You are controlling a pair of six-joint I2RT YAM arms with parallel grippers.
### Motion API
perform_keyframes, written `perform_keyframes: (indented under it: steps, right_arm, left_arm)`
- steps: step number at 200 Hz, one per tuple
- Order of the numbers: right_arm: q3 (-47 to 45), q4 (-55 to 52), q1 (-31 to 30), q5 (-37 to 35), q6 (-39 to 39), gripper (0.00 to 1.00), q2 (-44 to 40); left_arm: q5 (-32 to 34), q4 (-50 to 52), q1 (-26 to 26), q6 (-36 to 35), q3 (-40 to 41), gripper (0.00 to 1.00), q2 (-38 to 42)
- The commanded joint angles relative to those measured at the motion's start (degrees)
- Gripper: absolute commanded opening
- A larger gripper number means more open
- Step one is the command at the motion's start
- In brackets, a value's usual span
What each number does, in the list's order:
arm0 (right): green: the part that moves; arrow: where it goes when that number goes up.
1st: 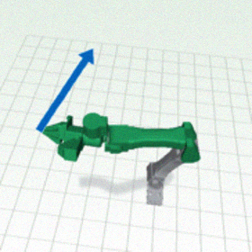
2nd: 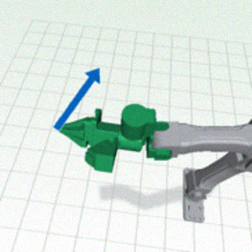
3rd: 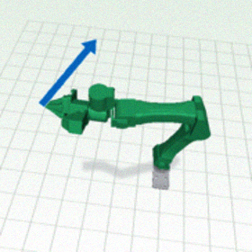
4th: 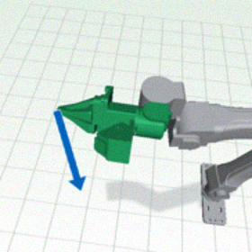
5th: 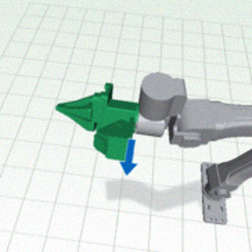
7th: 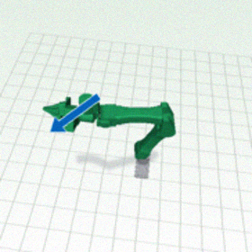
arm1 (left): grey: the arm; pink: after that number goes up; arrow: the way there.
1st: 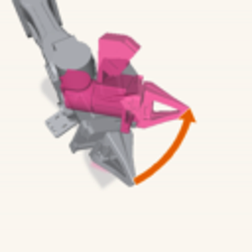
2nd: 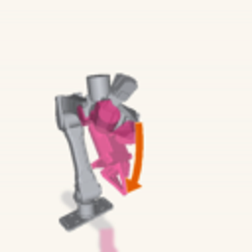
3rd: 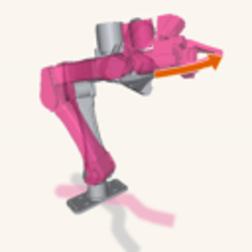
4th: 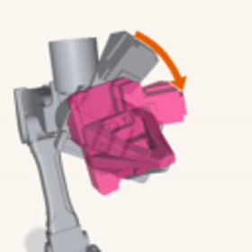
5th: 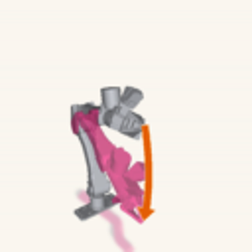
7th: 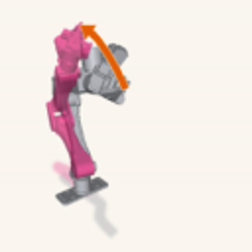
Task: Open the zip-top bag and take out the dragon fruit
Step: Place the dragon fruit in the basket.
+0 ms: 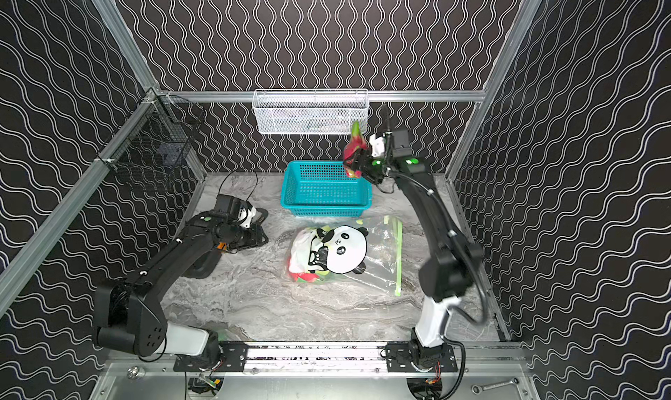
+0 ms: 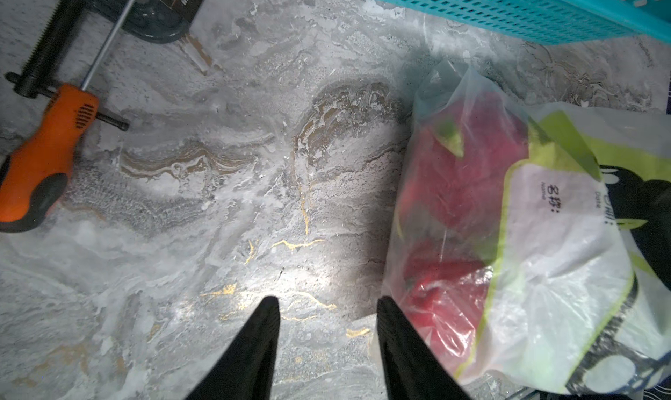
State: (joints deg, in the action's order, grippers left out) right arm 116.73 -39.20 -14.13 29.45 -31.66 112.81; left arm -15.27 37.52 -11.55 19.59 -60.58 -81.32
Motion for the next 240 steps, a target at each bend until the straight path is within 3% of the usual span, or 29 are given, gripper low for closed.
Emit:
perform_keyframes:
  steps: [1,85,115,148,162,177,185,240]
  right_arm:
    - [3.4,0.9,0.2,7.2,-1.1,0.42,8.3]
    - [12.7,7.4,0.8,9.4,-6.7,0.47,27.2]
    - [11.3,9.0,0.8,9.4,-6.6,0.56,28.0]
    - [11.9,10.6,0.8,9.9,-6.4,0.76,27.0]
    - [12.8,10.2,1.0,9.9,-6.6,0.77,26.0]
    - [14.4,8.1,1.2,8.8,-6.2,0.86,25.2]
    - [15.0,6.9,1.2,8.4,-5.9,0.99,24.9]
    - [13.3,3.2,1.7,6.5,-3.8,1.00,23.7]
  left_arm:
    - [-0.8,-0.1,0.0,1.3,0.6,0.50,1.0]
    - [-5.6,0.5,-0.3,2.7,1.5,0.61,2.9]
    - [-10.9,-3.3,-0.4,5.0,2.3,0.69,2.0]
    - [-15.4,-6.9,-1.0,6.4,3.1,0.80,1.0]
    - [-15.8,-6.9,-1.1,6.2,2.8,0.81,0.6]
    - [-15.7,-6.6,-1.3,6.0,2.2,0.82,0.1]
    - [-15.8,-6.7,-1.4,5.9,1.9,0.82,-0.3]
    - [-15.3,-6.2,-2.2,5.3,1.2,0.82,-0.8]
